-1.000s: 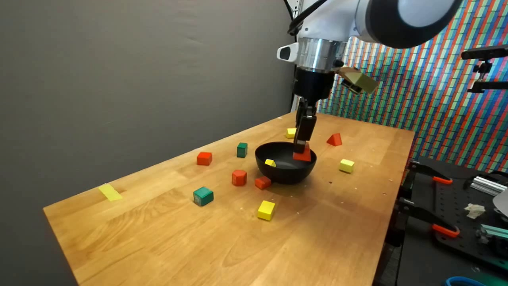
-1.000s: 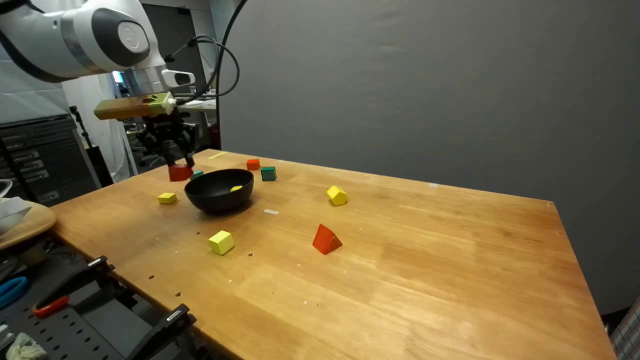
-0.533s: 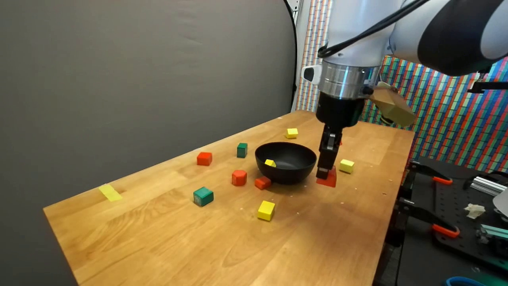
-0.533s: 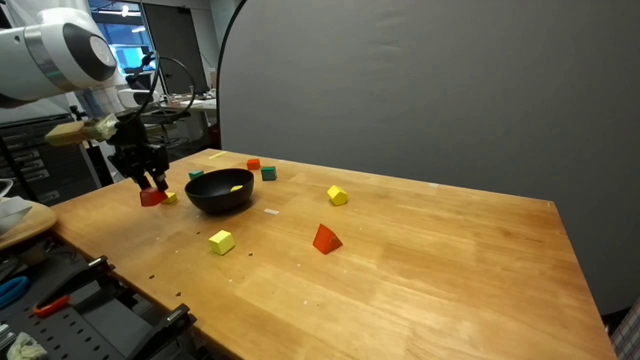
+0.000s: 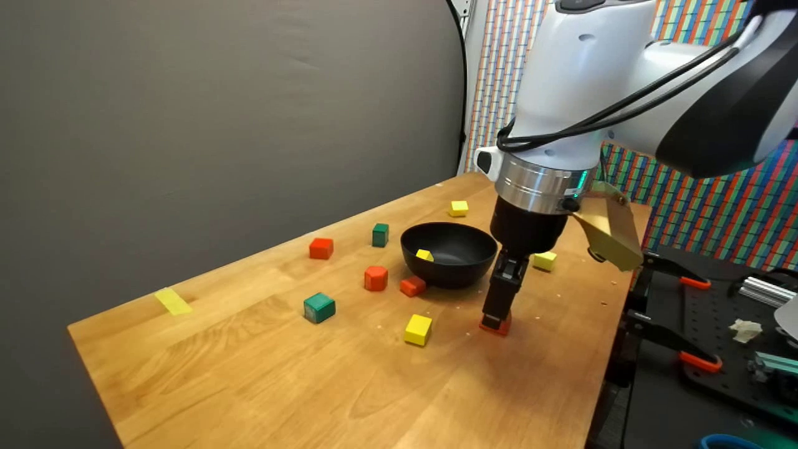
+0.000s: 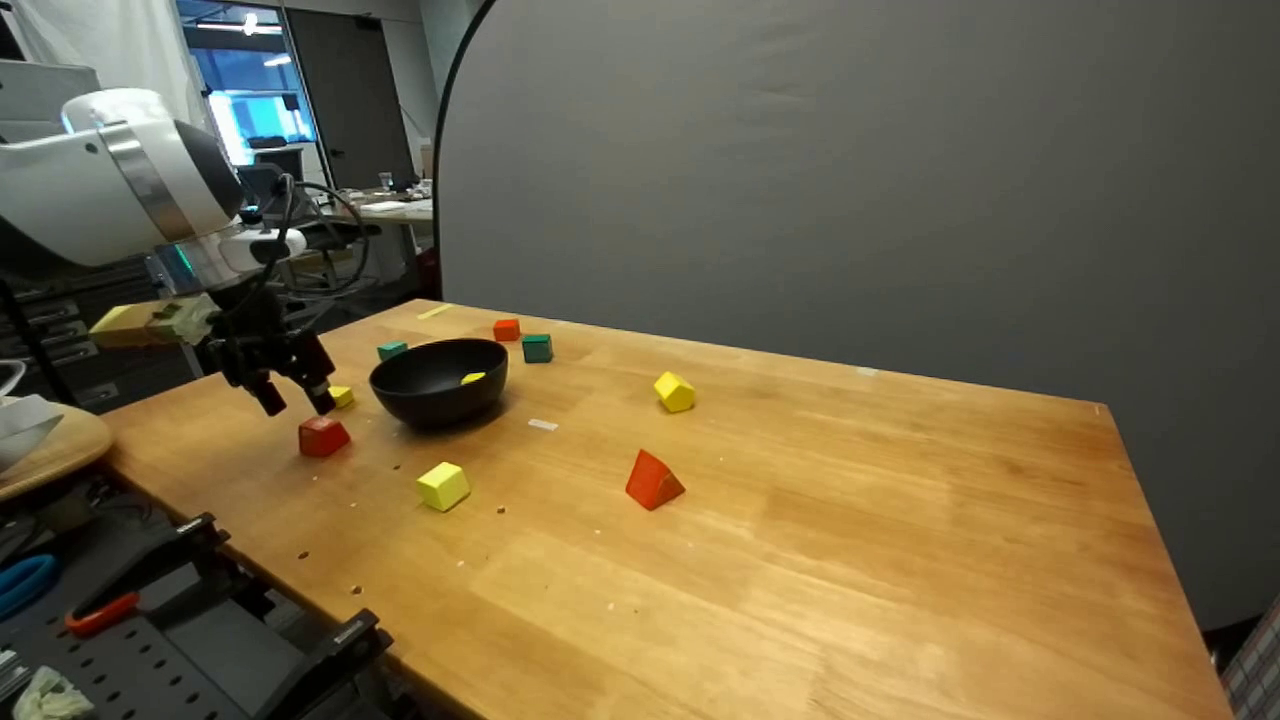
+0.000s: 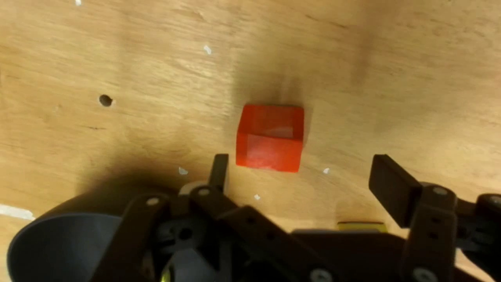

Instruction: Remove all the contents from the black bowl.

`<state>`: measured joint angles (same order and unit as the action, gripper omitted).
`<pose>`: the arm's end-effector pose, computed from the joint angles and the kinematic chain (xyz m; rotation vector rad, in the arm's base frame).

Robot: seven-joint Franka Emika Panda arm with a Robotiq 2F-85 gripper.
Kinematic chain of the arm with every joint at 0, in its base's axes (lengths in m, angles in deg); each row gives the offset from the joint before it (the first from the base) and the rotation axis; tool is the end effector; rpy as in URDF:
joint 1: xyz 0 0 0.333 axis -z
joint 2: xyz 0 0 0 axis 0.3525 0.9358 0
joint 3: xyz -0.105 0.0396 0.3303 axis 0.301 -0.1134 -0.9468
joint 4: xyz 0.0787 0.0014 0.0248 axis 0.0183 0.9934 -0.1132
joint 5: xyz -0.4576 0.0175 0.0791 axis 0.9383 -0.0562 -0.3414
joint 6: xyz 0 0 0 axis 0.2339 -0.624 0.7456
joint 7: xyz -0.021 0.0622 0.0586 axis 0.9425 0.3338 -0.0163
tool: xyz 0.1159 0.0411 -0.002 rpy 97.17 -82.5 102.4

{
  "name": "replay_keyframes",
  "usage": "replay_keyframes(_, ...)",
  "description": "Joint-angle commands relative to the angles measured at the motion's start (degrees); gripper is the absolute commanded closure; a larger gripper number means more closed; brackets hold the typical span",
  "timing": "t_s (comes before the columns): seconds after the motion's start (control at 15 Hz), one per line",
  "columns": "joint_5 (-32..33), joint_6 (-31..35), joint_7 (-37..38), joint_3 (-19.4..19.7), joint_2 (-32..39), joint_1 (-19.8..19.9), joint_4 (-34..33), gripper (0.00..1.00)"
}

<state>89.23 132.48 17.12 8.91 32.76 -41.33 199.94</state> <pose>0.3712 0.2818 0.1207 2.9893 0.4107 0.2293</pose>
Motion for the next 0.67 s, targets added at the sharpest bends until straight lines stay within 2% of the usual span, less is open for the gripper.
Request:
replay_keyframes(0.0,9.94,-1.91,9.72,4.22,-2.47,-3.66,-2.09,0.0)
replay_keyframes(0.07,11.83,-2.72,9.75,4.53,-2.92,-3.52,-2.45,0.0)
replay_keyframes(0.2,12.38,-5.37,3.37,4.45,-3.31,-1.62,-3.1,0.0)
replay_keyframes(0.33,9.7,-5.85,-6.87,4.57,-2.85,1.25,-3.79,0.0)
replay_keyframes(0.4,10.85,-5.18,0.49,4.22,-1.79,-0.8,-3.43,0.0)
replay_keyframes(0.6,9.27,-3.56,-6.93,4.63,-2.0,2.68,-3.73,0.0)
